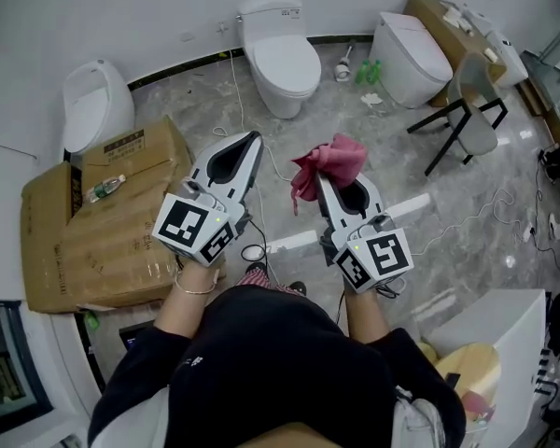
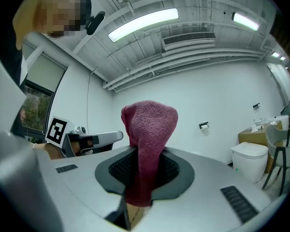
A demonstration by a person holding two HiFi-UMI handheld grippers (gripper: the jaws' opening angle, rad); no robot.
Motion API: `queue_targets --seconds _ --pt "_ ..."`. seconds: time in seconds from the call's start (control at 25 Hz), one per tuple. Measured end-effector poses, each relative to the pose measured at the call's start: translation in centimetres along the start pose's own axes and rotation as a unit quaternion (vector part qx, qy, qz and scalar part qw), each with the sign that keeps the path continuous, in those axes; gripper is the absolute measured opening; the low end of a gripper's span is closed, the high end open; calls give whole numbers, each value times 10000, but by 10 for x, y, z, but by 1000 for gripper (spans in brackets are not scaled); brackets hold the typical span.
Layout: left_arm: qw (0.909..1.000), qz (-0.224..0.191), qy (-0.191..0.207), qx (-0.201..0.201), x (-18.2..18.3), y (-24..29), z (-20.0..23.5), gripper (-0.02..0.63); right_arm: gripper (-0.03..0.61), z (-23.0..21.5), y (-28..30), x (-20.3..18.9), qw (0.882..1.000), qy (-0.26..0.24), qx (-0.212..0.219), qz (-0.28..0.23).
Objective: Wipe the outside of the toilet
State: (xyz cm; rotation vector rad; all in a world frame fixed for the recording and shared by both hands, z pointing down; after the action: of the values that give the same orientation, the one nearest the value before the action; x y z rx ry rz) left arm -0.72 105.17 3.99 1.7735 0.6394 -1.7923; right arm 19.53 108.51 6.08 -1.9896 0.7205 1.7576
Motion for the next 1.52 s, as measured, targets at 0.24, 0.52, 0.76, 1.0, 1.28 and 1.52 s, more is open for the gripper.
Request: queue_targets --seconds 0.24,0.52,0.76,1.0,1.28,1.52 --pt "9999 42 -39 -89 -5 7 -13 4 87 -7 -10 -5 10000 84 -36 -3" --pt "9998 108 -73 -153 -10 19 -43 5 87 -23 -37 -5 10000 86 -38 -22" --pt "9997 188 -102 -109 -19 18 -66 3 87 -34 -62 -16 9999 151 -43 35" --pt "9998 166 -94 -54 -18 12 -75 3 87 -42 -75 -20 9997 240 -65 52" --pt "9998 115 -132 5 -18 22 -58 5 87 -49 -59 -17 9998 176 -33 61" --pt "9998 -99 -179 -35 -23 47 -40 3 87 -64 -46 -17 9998 37 -158 76"
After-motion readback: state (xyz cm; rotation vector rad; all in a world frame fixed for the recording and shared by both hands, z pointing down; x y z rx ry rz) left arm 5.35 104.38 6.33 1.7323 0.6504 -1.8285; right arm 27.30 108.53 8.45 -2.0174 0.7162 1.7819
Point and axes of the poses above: the fingertips, and each gripper's own axes: y forward along the fingers, z to its left, x out of its top, the point moved 8 cm from there along -y, backward along the fingers, and after that the axes turned 9 degrees about z, right-handed, at the moved point
